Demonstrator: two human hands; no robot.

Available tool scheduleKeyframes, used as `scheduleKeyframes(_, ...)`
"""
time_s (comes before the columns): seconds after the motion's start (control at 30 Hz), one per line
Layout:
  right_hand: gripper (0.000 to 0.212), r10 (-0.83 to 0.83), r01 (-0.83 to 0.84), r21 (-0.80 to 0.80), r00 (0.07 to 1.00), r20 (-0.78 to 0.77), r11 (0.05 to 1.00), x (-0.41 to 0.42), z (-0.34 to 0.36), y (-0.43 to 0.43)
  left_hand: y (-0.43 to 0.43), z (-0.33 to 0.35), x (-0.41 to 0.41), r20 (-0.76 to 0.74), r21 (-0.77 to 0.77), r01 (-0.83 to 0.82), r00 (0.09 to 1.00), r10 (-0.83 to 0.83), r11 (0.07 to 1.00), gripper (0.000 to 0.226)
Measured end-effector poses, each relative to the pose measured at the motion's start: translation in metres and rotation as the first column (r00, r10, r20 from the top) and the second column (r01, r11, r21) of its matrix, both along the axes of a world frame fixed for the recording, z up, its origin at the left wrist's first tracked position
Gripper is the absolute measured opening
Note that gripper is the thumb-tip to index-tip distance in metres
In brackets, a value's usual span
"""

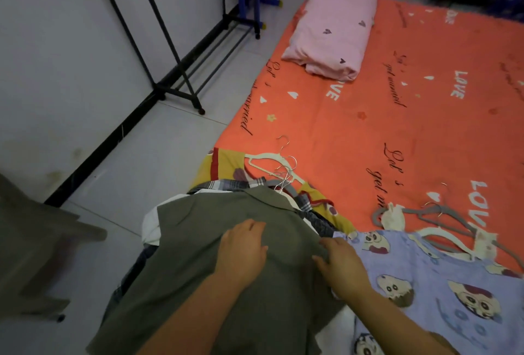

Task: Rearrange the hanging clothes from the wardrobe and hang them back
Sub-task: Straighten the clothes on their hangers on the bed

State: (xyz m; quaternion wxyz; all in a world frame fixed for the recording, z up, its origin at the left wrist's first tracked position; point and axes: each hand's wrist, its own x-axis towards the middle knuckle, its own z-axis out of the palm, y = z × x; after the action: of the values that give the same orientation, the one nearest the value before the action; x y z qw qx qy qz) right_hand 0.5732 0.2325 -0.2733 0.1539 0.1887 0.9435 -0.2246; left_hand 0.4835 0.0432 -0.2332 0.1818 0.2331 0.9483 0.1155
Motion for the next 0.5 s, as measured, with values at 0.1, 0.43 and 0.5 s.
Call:
scheduleKeyframes(0.1,0.047,0.003,-0.003,0.008,1.0,0.023,1.0,-0.037,-0.028,-0.017,-0.026,-0.025,-0.027,0.006,0.005,0.012,1.0,-0.012,1.0,0.048)
scheduleKeyframes(0.43,0.083,-0.077,0.074,0.155,0.997,0.013,0.985,-0.09,-0.097,-0.041,-0.072,-0.094,-0.041,0.072,0.025,0.027,0.997,-0.029,0.999,0.05)
scheduleKeyframes(0.5,0.083,-0.089,0.085,0.192,0.996,0.012,0.978,-0.092,-0.104,-0.043,-0.076,-0.101,-0.038,0.079,0.032,0.021,0.997,-0.023,0.999,0.051)
